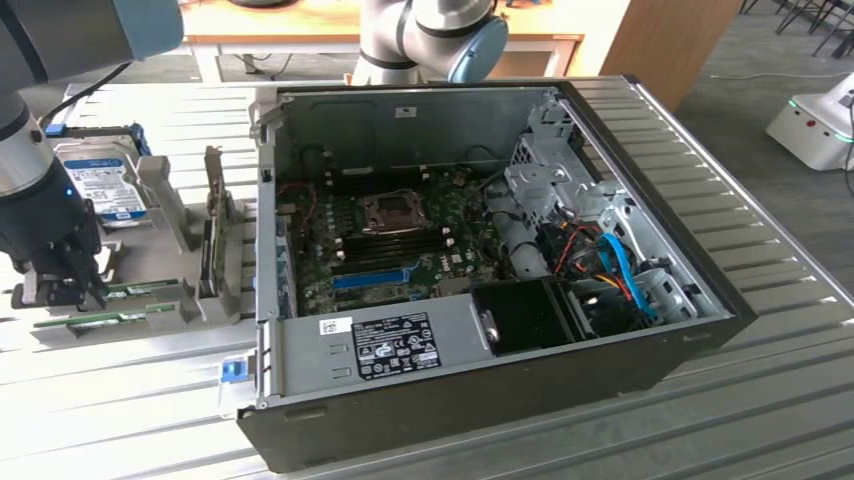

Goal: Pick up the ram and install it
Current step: 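Pick up the ram and move it above insertion slot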

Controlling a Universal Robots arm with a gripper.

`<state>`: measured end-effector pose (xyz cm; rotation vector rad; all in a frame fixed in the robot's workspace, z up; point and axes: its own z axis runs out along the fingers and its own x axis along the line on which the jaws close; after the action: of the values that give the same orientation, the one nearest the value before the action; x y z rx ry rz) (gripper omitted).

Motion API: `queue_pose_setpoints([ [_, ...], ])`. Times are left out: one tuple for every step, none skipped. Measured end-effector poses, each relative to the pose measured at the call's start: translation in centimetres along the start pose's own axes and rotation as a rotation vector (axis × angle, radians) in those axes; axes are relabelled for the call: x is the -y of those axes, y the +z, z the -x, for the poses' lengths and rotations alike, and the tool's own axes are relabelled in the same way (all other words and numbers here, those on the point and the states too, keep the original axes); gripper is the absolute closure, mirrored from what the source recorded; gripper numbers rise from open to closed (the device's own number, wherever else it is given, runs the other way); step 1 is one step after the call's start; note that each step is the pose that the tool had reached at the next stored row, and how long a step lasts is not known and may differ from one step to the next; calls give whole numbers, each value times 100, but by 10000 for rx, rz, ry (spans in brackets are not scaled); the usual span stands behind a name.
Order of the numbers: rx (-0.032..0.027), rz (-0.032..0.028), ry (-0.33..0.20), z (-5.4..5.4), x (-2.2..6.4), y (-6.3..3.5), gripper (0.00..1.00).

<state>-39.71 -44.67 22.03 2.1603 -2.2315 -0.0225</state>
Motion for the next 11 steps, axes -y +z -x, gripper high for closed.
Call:
queue_pose_setpoints([
  [1,-1,0,0,0,1,77],
  [1,-1,2,-1,0,1,77],
  [2,-3,1,-5,0,2,77],
  [3,-4,-1,-10,1,3,77],
  [2,-2,-1,-15,1,2,77],
  [1,-2,-1,-21,1,1,77],
  [1,-2,0,-26,1,2,77],
  [2,-2,0,-32,1,2,77],
  [1,-1,0,-39,1,2,77],
  [2,-2,0,-45,2,2,77],
  [2,-2,0,-52,2,2,77],
])
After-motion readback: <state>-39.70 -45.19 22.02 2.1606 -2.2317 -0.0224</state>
